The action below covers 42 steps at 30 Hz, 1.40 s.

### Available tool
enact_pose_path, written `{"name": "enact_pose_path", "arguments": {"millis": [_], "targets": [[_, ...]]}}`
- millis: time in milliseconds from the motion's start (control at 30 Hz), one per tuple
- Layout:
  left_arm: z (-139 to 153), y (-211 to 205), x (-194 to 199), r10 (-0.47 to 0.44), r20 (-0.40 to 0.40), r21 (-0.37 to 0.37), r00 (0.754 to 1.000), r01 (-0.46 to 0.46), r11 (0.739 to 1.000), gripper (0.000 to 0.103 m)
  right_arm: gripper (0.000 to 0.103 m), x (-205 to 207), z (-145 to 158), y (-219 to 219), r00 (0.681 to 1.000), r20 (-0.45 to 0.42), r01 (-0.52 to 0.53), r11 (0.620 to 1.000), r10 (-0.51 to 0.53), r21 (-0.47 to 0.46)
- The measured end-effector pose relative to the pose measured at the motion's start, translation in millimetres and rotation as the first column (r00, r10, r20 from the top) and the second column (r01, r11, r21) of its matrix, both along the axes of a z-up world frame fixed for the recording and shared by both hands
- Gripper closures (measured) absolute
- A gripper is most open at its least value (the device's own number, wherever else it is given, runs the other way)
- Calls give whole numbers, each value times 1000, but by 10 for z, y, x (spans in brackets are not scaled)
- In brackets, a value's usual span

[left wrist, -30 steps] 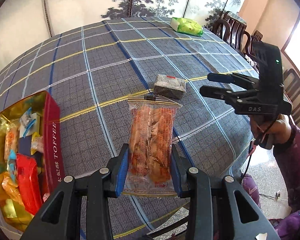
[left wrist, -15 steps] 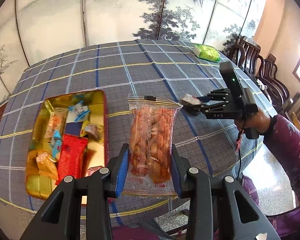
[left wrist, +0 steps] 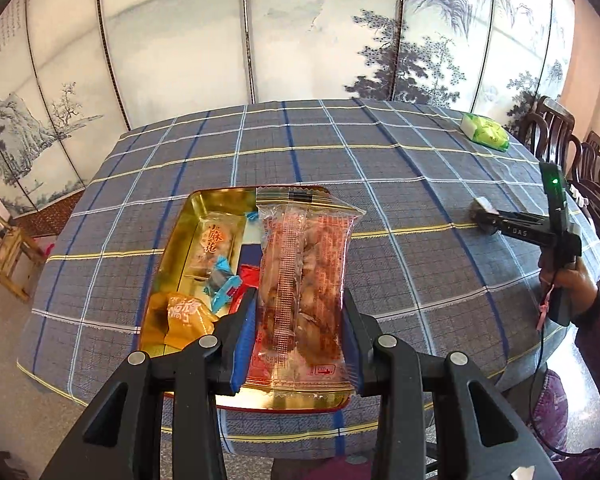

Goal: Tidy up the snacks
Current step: 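Carry the orange-snack bag to the tin with the left gripper while the right grasps the grey packet, then lower the orange-snack bag into the tin and open the left gripper while the right carries the grey packet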

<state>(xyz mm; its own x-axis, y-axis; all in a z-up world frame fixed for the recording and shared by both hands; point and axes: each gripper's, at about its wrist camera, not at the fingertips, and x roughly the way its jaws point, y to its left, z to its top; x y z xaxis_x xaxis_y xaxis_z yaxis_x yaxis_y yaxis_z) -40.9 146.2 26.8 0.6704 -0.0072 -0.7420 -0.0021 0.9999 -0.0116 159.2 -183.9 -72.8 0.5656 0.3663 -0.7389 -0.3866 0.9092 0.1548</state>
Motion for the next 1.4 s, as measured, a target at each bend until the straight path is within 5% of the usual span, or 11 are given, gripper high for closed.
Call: {"name": "enact_pose_path", "arguments": {"millis": [300, 800, 1167, 1400], "targets": [[-216, 110, 102, 12, -12, -33, 1000, -12, 999, 68, 67, 74, -5, -89, 997, -9, 74, 997, -74, 15], [-145, 37, 98, 12, 47, 1, 999, -12, 1000, 69, 67, 73, -10, -127, 995, -5, 105, 994, -105, 12], [-52, -144, -32, 45, 102, 142, 994, -59, 988, 66, 67, 70, -25, -108, 994, 0, 106, 994, -106, -11], [32, -203, -148, 71, 162, 221, 984, -106, 969, 44, 67, 29, -25, -63, 995, 4, 104, 994, -104, -26]]}}
